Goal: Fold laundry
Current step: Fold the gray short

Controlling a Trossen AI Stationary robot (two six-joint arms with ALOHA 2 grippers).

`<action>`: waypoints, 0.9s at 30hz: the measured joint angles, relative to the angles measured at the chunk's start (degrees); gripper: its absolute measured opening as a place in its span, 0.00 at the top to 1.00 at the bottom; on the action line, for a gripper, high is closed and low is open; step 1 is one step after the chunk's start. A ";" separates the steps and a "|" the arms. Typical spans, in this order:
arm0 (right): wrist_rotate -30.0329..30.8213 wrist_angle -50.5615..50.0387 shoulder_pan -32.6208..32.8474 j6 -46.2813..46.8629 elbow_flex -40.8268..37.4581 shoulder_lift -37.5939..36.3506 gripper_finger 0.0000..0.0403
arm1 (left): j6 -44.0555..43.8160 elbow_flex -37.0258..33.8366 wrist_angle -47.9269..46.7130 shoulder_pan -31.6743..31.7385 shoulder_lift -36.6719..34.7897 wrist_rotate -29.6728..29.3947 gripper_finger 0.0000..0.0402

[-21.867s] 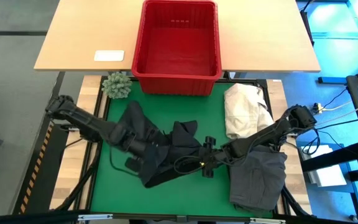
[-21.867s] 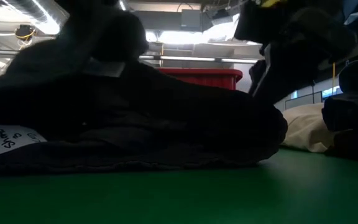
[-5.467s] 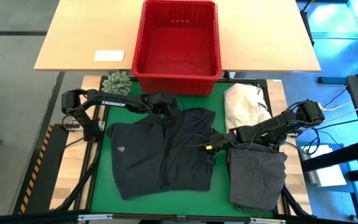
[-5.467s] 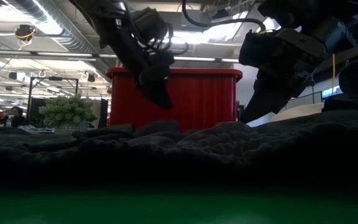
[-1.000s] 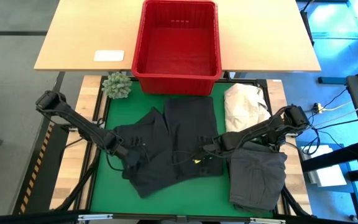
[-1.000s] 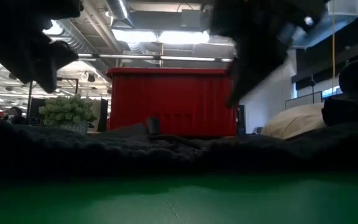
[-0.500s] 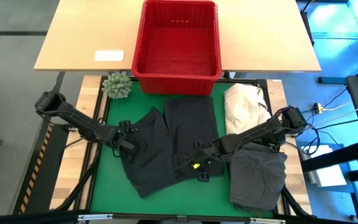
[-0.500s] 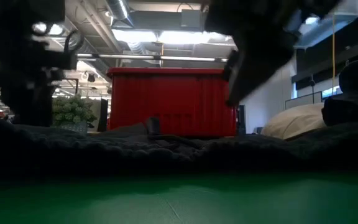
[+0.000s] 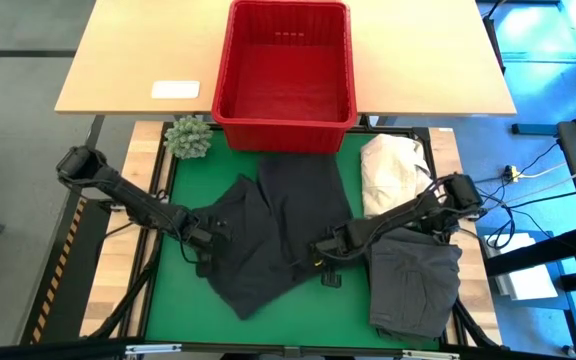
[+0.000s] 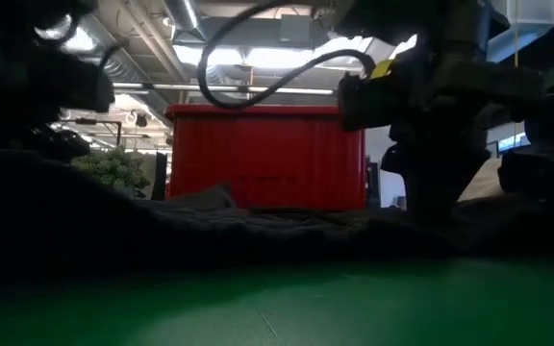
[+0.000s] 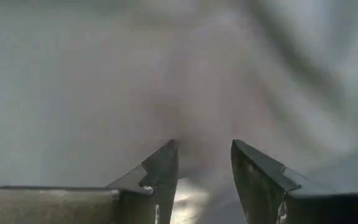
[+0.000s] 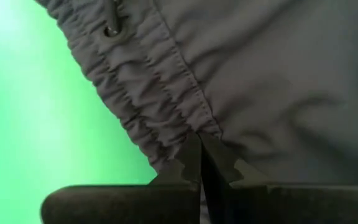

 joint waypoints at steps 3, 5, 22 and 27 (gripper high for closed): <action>0.65 -1.39 -1.21 -0.51 0.15 0.00 1.00 | 0.00 0.00 6.00 -2.75 0.00 3.07 0.65; 2.02 -2.54 -1.98 -0.84 0.17 -0.02 1.00 | 0.07 0.00 9.58 -4.60 0.32 3.96 0.65; 5.74 8.30 -1.90 -4.15 -0.23 -5.46 1.00 | 10.99 7.70 -10.96 -2.87 -0.48 -23.80 0.65; 2.47 25.10 -1.97 -6.67 -0.12 -2.94 1.00 | 10.95 5.12 -13.61 2.11 -0.31 -23.04 0.65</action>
